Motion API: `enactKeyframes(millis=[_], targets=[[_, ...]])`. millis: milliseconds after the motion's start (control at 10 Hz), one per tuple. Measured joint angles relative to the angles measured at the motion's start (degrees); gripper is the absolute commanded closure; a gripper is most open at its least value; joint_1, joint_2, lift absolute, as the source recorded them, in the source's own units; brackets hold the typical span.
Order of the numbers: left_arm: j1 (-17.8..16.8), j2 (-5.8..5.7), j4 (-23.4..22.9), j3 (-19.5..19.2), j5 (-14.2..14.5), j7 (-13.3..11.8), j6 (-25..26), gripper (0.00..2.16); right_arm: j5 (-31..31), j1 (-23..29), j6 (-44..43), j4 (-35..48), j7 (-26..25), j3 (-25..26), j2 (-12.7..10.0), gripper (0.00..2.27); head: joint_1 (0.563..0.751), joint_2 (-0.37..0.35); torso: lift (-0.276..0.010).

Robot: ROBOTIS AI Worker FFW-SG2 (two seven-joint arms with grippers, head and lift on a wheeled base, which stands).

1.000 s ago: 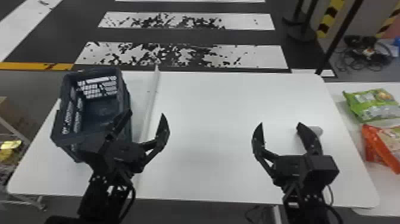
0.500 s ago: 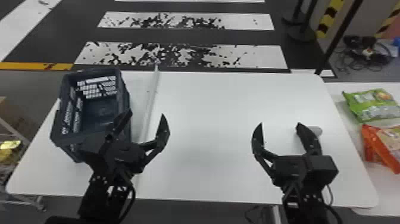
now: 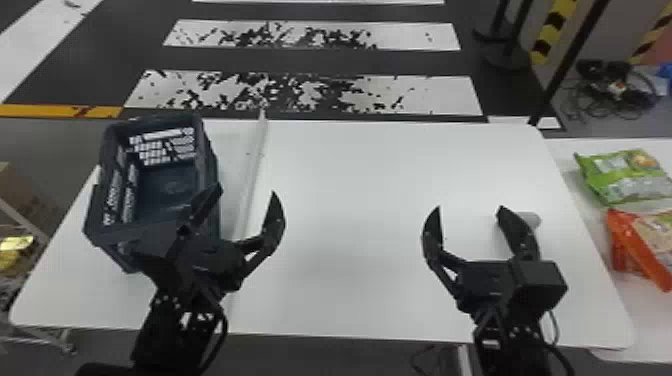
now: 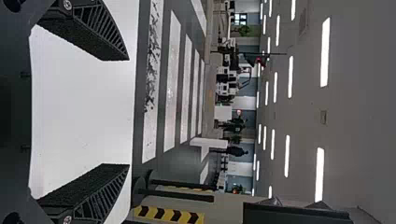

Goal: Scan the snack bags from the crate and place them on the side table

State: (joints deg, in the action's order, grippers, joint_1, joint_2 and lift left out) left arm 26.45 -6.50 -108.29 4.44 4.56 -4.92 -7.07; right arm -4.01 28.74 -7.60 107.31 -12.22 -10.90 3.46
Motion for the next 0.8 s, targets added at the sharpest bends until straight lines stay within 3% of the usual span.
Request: enactKeyframes(millis=[800], targets=[[0.18,-0.27,-0.28,0.17,0.01,0.00,0.17,0.08,-0.03,0.00,0.53,0.29,-0.62,0.00,-0.03,0.07,0.695,0.011,-0.050]])
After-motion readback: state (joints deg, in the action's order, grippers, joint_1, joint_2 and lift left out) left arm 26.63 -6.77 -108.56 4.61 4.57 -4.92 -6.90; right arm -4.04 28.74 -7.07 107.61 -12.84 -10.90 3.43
